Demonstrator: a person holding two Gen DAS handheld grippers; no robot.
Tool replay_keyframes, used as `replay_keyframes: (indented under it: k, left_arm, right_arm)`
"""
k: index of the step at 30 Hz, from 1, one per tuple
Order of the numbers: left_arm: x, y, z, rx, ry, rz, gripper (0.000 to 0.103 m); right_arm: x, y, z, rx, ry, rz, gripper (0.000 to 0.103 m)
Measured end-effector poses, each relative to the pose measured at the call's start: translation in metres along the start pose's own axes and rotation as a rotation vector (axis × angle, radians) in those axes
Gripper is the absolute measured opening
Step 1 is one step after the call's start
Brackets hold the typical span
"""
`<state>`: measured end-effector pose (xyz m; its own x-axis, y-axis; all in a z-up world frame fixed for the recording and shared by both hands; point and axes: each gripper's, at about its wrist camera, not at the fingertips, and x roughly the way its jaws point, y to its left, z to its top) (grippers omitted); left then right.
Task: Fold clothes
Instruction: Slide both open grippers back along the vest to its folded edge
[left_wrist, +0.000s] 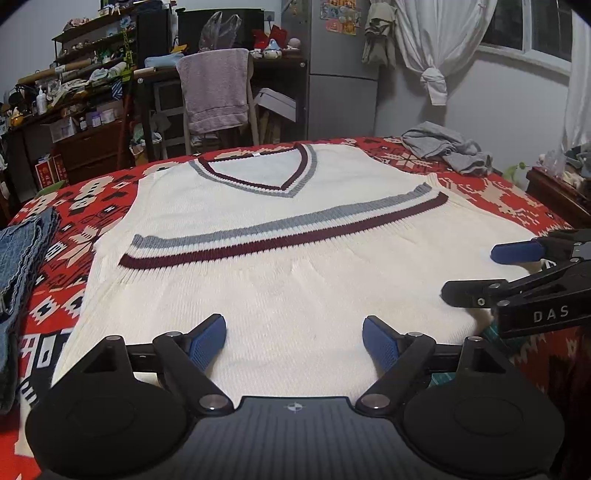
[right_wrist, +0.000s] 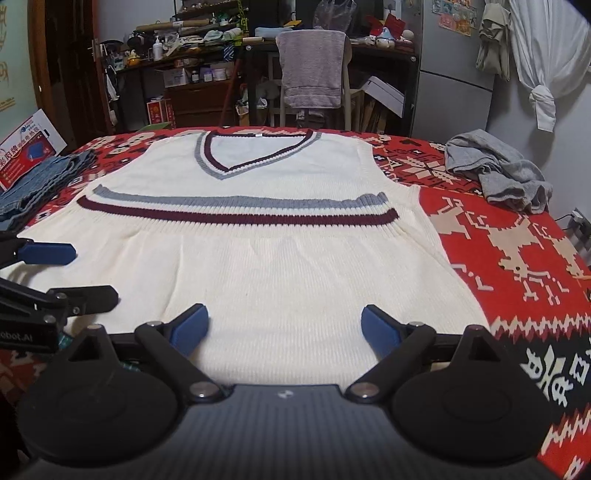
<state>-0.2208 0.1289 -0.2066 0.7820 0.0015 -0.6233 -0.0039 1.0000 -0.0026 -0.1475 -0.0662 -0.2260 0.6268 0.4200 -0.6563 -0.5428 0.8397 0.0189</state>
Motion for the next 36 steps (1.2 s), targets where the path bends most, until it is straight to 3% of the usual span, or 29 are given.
replay_keyframes:
  k: [11, 15, 21, 27, 36]
  left_arm:
    - [-0.016, 0.007, -0.011, -0.025, 0.021, 0.002, 0.081]
    - [-0.02, 0.008, -0.011, -0.046, 0.035, 0.004, 0.082]
    - [-0.018, 0.016, -0.004, -0.131, 0.067, -0.06, 0.094]
    - [-0.016, 0.007, -0.004, -0.113, 0.082, -0.038, 0.103]
    - [-0.009, -0.014, -0.004, -0.014, 0.131, 0.057, 0.103]
  right_arm:
    - [-0.015, -0.004, -0.01, 0.02, 0.024, -0.007, 0.096]
    - [-0.015, -0.004, -0.009, 0.021, 0.054, 0.014, 0.103]
    - [-0.013, -0.002, -0.007, 0.013, 0.078, 0.007, 0.103]
    - [-0.012, -0.001, -0.004, 0.006, 0.101, 0.0, 0.103]
    - [-0.01, -0.001, -0.001, -0.024, 0.129, 0.011, 0.103]
